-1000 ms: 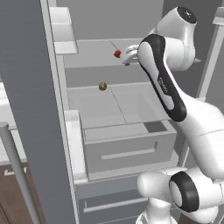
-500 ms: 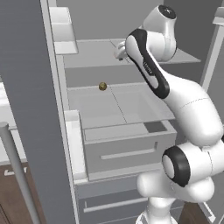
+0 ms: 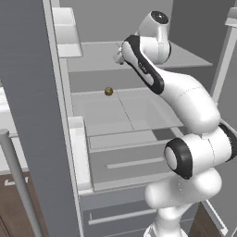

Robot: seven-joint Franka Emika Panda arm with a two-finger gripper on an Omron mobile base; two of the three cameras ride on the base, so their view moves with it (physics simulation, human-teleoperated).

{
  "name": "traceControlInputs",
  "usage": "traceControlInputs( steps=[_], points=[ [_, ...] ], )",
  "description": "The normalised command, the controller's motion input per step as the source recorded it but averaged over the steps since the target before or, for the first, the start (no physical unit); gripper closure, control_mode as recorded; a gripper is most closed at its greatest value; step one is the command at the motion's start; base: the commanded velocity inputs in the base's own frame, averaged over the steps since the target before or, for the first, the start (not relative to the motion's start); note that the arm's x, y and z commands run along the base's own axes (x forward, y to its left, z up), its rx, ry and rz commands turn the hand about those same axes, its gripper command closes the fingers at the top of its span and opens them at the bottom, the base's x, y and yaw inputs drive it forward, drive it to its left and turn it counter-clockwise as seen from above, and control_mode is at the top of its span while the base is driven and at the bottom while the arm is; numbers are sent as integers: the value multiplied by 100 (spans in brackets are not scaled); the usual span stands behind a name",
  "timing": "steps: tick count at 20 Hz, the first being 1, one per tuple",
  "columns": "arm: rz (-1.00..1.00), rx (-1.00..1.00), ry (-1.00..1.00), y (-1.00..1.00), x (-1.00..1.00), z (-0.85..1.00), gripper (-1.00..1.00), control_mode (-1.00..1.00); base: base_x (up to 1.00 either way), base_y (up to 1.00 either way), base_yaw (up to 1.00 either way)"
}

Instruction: Take the strawberry from the fridge and place it on top of the pancake, located on the dining counter.

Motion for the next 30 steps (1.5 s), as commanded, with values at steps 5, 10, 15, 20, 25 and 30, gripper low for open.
traceControlInputs(
  steps=[5, 10, 15, 20, 25, 30],
  points=[
    [0, -3, 0, 4, 45, -7, -100, -100, 0, 0, 0],
    [0, -2, 0, 0, 44, -9, -100, -100, 0, 0, 0],
    [0, -2, 1, 2, 36, -2, -100, -100, 0, 0, 0],
    [0, -1, 0, 1, 9, -3, -100, -100, 0, 0, 0],
    [0, -1, 0, 0, -2, -9, -100, -100, 0, 0, 0],
    [0, -3, 0, 0, 0, -14, -100, -100, 0, 0, 0]
  ],
)
